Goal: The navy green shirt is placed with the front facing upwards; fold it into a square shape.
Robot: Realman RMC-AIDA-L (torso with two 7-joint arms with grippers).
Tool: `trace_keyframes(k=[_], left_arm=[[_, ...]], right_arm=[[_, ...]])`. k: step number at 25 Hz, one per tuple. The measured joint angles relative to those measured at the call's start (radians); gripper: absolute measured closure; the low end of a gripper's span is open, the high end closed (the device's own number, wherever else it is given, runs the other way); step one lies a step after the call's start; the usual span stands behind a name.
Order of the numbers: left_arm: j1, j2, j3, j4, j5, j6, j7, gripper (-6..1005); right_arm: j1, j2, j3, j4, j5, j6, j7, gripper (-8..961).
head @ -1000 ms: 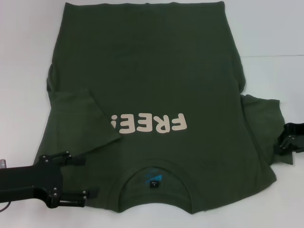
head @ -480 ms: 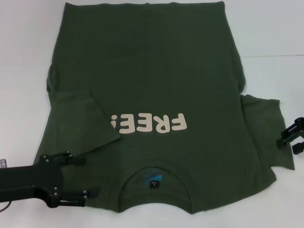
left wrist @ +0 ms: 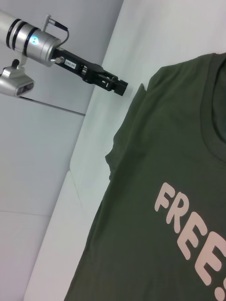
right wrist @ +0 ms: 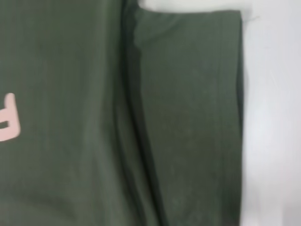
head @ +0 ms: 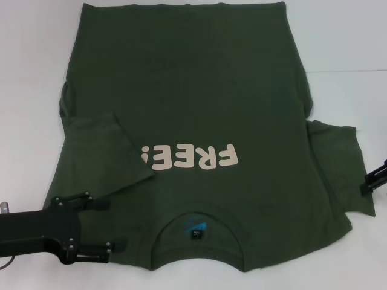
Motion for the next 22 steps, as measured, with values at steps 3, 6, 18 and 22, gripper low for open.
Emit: trace_keyframes(k=[3,6,18,22], left_arm=[[-0.001,0.0,0.0,0.0,0.0,0.0,0.0,49],[-0.001,0.0,0.0,0.0,0.0,-0.001,0.0,49],[0.0,0.0,0.0,-0.002,0.0,-0.006,0.0,50],[0.0,0.0,0.0,-0.003,0.0,-0.006,0.0,50]], right_arm=[[0.001,0.005,-0.001,0.002,-0.013,0.013,-0.001,251],[0.003,0.009,-0.001,0.006,-0.015,0.02,-0.002,253],[0.009,0.029,0.0,0.011,-0.016,0.047,-0.01,253],[0.009,0.03,0.0,0.011,-0.016,0.048,-0.01,254]])
